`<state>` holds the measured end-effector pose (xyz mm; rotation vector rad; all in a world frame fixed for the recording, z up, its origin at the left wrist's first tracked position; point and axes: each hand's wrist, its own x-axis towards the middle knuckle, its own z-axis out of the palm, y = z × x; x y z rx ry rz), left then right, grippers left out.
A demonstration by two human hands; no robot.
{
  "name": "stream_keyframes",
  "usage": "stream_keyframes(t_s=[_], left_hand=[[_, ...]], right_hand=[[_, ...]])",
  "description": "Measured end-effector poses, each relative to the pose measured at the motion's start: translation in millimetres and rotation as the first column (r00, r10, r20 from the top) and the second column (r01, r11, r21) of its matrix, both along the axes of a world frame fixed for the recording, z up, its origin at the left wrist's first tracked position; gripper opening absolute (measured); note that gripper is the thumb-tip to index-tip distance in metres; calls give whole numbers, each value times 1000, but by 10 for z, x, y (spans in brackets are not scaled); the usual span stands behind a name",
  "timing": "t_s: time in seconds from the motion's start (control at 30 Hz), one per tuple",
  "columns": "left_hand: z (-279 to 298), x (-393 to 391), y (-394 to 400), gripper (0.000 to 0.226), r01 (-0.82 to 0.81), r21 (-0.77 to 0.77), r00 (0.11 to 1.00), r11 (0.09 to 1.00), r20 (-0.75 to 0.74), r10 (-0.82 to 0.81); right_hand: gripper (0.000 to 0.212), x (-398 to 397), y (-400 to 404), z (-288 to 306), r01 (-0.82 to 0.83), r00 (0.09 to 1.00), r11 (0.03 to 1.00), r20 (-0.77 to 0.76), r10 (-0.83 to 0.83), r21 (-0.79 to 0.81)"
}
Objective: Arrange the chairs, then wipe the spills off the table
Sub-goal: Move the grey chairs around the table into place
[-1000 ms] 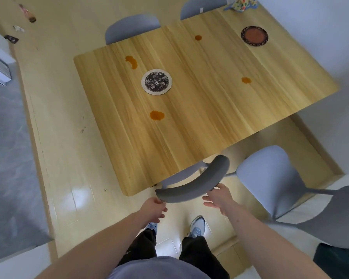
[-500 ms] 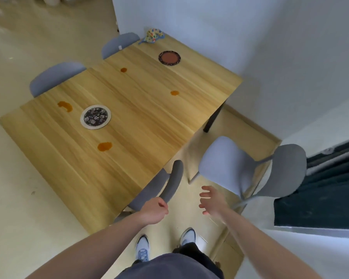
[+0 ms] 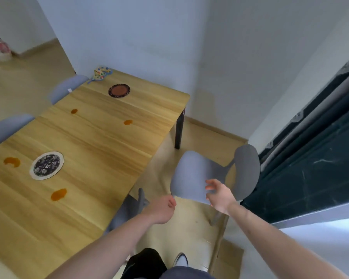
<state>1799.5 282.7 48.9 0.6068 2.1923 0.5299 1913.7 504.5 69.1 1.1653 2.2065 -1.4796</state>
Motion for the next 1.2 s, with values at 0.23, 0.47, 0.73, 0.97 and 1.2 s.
stream_keyframes(t_s=[0.23,0.47,0.73,0.97,1.2], left_hand=[[26,-284,556,22,114,25,993,993,-18,-113],[-45,-710,970,18,210,0,977,978,-42,-210],[-212,-1267,1267,19,330,-68,941,942,-49,-334],[-267,-1433,1496,14,415,-99,908,904,-11,-418],[-310,-1326,1647,19,435,-81,894,897,-84,-441]], right_hand=[[57,-60,452,53,21,999,997,47,-24,74],[65,-204,901,-76,77,986,978,134,-104,192],[68,-140,1243,-264,193,916,936,289,-280,296],[71,-92,1393,-440,280,851,920,373,-370,272],[87,-222,1593,-558,371,800,895,405,-443,247]])
